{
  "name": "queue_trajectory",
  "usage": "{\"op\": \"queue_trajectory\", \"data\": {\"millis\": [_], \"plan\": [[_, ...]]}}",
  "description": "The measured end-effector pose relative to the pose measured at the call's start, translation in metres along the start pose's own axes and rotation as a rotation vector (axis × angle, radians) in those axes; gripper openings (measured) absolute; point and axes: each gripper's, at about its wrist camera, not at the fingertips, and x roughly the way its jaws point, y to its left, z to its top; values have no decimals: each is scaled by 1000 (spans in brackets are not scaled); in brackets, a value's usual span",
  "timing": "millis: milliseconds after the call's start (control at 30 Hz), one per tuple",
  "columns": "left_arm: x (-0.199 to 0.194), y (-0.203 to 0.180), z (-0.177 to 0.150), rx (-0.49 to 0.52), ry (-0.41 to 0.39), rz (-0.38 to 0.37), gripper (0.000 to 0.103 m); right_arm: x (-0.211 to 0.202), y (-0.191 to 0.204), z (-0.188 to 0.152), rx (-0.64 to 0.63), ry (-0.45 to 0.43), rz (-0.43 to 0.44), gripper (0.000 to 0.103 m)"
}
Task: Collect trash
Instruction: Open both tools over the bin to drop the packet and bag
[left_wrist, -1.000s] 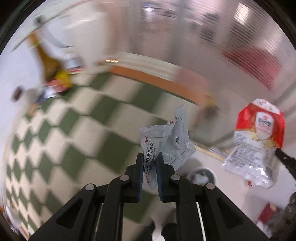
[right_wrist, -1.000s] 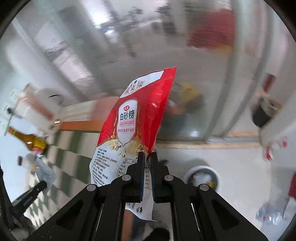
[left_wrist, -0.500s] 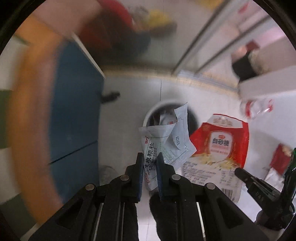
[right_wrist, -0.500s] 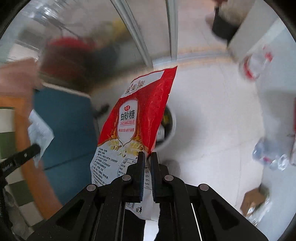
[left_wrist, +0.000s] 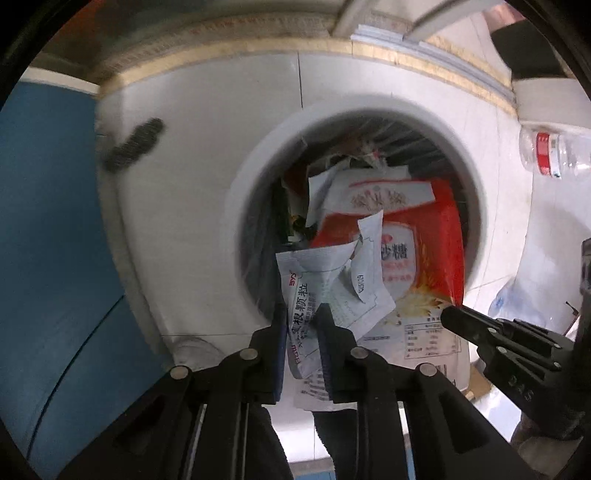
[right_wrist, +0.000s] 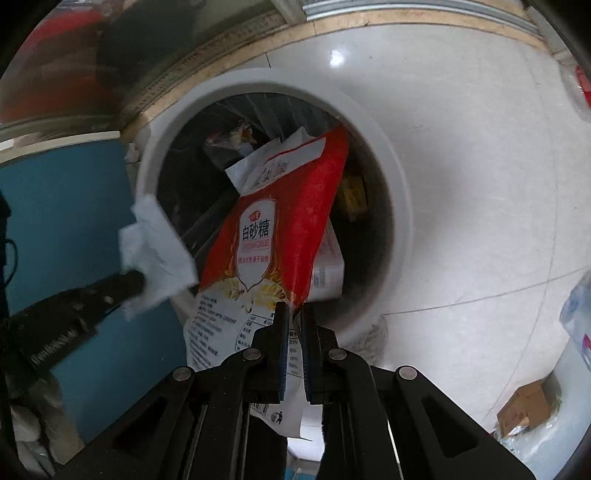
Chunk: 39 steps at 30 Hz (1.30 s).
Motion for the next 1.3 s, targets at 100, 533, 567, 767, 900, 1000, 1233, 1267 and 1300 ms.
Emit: {"op": "queue_trajectory", "data": {"millis": [100, 533, 567, 767, 900, 1000, 1233, 1267, 1300], "plan": [[10, -3, 5, 10, 33, 13, 17, 2, -1, 6, 9, 9, -19, 12], [-63, -9, -42, -69, -132, 38, 95, -93, 0, -39, -85, -231, -221, 100], [-72, -10, -50, -74, -160, 64, 95, -103, 2, -47, -96, -254, -230, 103], [-148, -10, -122, -122, -343, 180, 95, -168, 27, -105, -153, -406, -255, 103], [-206, -13, -172, -155, -445, 203, 95, -219, 44, -150, -172, -497, -281, 103], [-252, -18, -213, -167, -513, 209, 95, -261, 58, -190, -171, -555, -281, 103], [-353, -25, -315, -150, -654, 178, 95, -366, 94, -302, -169, -696, -262, 103], [-372, -26, -337, -140, -676, 171, 95, -379, 98, -318, -167, -712, -257, 103], [-380, -28, -347, -136, -687, 166, 95, -390, 101, -333, -164, -724, -249, 103]]}}
